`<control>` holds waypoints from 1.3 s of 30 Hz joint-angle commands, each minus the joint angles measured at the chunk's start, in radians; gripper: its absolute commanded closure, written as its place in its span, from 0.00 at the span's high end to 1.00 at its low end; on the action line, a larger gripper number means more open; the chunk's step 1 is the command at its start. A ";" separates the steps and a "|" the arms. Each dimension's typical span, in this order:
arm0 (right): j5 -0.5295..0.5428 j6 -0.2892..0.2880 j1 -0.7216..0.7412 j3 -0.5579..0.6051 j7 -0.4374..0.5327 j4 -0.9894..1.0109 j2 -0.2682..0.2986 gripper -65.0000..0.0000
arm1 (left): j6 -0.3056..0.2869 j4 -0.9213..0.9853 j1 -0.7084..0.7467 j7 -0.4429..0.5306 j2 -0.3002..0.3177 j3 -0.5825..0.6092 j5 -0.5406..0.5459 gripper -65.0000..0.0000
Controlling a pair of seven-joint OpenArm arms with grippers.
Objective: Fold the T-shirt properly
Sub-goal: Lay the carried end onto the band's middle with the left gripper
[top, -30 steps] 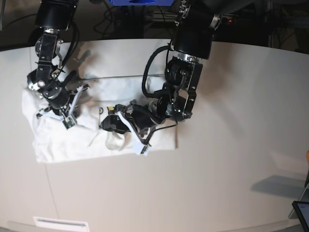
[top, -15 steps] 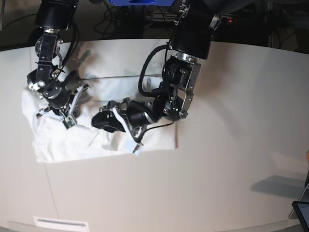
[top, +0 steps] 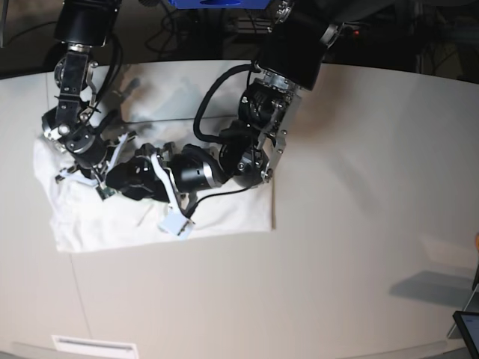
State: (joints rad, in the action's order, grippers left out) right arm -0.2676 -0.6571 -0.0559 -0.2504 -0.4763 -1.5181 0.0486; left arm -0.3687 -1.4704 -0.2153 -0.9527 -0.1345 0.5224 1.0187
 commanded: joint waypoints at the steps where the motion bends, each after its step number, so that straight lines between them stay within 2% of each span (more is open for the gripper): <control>1: -0.026 -0.014 -0.003 0.003 -0.046 0.009 0.001 0.02 | -0.013 -0.057 -0.029 0.024 -0.006 -0.003 0.027 0.35; 3: -0.026 -0.014 -0.003 0.003 -0.046 0.021 0.001 0.02 | 0.037 -0.121 -0.031 0.024 0.025 -0.006 0.025 0.21; 5: -0.026 -0.014 -0.003 0.004 -0.046 0.029 0.001 0.02 | 0.126 -0.189 -0.029 0.025 0.065 -0.008 0.025 0.00; 9: -0.026 -0.014 -0.003 0.003 -0.046 0.031 0.001 0.02 | 0.316 -0.237 -0.006 0.027 0.157 -0.014 0.025 0.00; 11: -0.026 -0.014 -0.003 0.001 -0.046 0.029 0.001 0.02 | 0.371 -0.235 0.021 0.027 0.189 -0.052 0.024 0.00; 15: -0.026 -0.014 -0.005 0.000 -0.046 0.027 0.001 0.02 | 0.376 -0.235 0.078 0.027 0.210 -0.161 -0.025 0.00; 18: -0.026 -0.014 -0.005 0.003 -0.049 0.027 0.001 0.02 | 0.376 -0.229 0.099 0.025 0.210 -0.193 -0.088 0.00; 21: -0.026 -0.014 -0.005 0.004 -0.081 0.024 0.001 0.02 | 0.376 -0.192 0.099 0.025 0.207 -0.193 -0.131 0.00; 29: -0.026 -0.014 -0.005 0.004 -0.088 0.020 0.001 0.02 | 0.376 -0.082 0.084 0.028 0.203 -0.198 -0.131 0.00; 39: -0.026 -0.014 -0.003 0.004 -0.088 0.020 0.001 0.02 | 0.373 -0.049 0.070 0.039 0.129 -0.144 -0.122 0.00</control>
State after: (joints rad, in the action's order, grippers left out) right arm -0.2596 -0.6537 -0.0502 -0.2501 -0.4797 -1.5032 0.0486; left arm 0.0185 -1.5043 -0.1253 -0.9264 0.0025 0.3756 0.8761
